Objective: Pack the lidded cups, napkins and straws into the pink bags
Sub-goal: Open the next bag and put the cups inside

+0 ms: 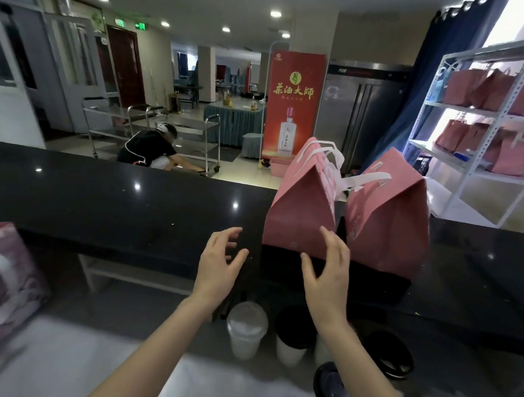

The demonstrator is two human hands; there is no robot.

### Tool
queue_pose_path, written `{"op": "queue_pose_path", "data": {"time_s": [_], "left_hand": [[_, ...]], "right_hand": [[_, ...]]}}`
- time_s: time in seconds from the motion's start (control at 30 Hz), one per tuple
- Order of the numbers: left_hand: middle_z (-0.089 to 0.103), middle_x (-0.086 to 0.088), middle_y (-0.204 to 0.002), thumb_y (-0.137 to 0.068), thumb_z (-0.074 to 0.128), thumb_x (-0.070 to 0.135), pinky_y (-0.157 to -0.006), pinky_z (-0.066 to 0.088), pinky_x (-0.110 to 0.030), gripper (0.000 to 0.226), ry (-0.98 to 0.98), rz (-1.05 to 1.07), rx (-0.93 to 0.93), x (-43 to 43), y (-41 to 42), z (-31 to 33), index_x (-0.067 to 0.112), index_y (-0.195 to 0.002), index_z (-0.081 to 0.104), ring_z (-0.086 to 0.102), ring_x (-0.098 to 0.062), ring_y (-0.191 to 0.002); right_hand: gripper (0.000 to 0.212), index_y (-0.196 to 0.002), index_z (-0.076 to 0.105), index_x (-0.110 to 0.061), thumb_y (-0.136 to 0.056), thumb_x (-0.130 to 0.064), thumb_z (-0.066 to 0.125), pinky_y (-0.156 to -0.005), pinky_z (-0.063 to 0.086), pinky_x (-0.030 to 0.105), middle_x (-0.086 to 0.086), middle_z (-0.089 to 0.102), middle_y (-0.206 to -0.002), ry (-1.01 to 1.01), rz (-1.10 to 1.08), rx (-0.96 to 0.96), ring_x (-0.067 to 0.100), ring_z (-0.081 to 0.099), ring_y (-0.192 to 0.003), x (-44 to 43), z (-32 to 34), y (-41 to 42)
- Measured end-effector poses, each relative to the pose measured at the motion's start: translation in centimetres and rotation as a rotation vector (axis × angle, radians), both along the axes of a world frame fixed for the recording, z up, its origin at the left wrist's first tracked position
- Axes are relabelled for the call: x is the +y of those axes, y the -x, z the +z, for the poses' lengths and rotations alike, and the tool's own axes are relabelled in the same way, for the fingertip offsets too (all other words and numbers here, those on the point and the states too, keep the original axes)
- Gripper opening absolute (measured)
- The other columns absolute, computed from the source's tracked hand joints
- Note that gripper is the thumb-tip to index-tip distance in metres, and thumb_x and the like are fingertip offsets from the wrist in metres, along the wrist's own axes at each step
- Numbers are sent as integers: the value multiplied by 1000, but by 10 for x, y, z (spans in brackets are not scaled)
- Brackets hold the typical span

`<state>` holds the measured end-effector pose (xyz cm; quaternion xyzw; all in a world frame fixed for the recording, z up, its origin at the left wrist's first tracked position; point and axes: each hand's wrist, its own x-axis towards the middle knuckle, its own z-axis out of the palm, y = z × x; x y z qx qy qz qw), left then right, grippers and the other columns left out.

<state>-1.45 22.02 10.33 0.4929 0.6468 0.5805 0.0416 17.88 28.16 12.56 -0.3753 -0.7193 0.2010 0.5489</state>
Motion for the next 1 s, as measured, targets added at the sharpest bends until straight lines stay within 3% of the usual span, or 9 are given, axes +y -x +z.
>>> {"op": "queue_pose_path", "data": {"time_s": [0.07, 0.2, 0.3, 0.4, 0.5, 0.6, 0.7, 0.83, 1.0], "left_hand": [[59, 14, -105, -88, 68, 12, -77, 56, -26, 40, -1, 48, 8, -34, 8, -6, 46, -107, 57, 62, -2, -94], [66, 13, -93, -88, 67, 13, -70, 50, -13, 36, 49, 224, 14, -113, 33, -17, 46, -99, 59, 63, -3, -84], [67, 15, -89, -89, 67, 14, -69, 48, -10, 25, 81, 384, -37, -181, 57, -26, 38, -97, 64, 64, -2, -83], [66, 16, -85, -88, 66, 15, -65, 45, -7, 26, 106, 525, -70, -243, 82, -32, 40, -93, 63, 62, 1, -81], [66, 12, -87, -88, 67, 13, -65, 47, -10, 25, 96, 640, -72, -292, 111, -32, 37, -93, 63, 62, 0, -80], [65, 8, -93, -88, 67, 10, -71, 53, -21, 22, 50, 727, -33, -332, 150, -28, 29, -97, 64, 63, -6, -79], [59, 4, -100, -87, 68, 7, -77, 55, -31, 20, 24, 785, 19, -368, 203, -24, 21, -103, 65, 61, -11, -85], [48, 0, -116, -87, 69, 12, -96, 48, -41, 33, 116, 800, 27, -401, 283, -20, 16, -119, 63, 52, -21, -109], [32, -3, -148, -88, 68, 25, -113, 28, -43, 52, 348, 753, 179, -411, 357, -27, 26, -137, 51, 26, -28, -134]], "right_hand": [[48, -135, 49, -19, -89, -14, 64, -107, 25, 11, -4, 39, -138, -12, 86, -43, 4, 37, -130, -20, -1, 15], [29, -119, 62, -17, -90, -14, 64, -104, 32, 18, -6, 47, -129, 23, 339, -156, 4, 42, -122, -63, -9, 60], [22, -111, 65, -18, -90, -13, 64, -96, 34, 7, -9, 50, -121, 68, 539, -236, 2, 47, -114, -103, -18, 100], [21, -111, 64, -22, -90, -18, 64, -97, 38, 17, -11, 50, -119, 65, 689, -334, 3, 49, -113, -147, -29, 140], [23, -113, 62, -24, -91, -22, 63, -98, 41, 23, -12, 50, -120, 68, 757, -384, 5, 49, -114, -187, -36, 179], [29, -119, 59, -25, -90, -26, 63, -99, 37, 21, -11, 48, -124, 59, 816, -400, 6, 47, -117, -220, -39, 227], [42, -127, 52, -30, -88, -38, 64, -100, 36, 20, -15, 43, -131, 61, 849, -402, 0, 41, -119, -253, -39, 285], [66, -138, 42, -33, -81, -56, 65, -109, 36, 34, -12, 32, -147, 70, 813, -475, 9, 31, -133, -293, -35, 370], [77, -140, 33, -39, -74, -65, 64, -115, 13, 58, -8, 14, -158, -67, 680, -684, 16, 3, -147, -324, -31, 448]]}}
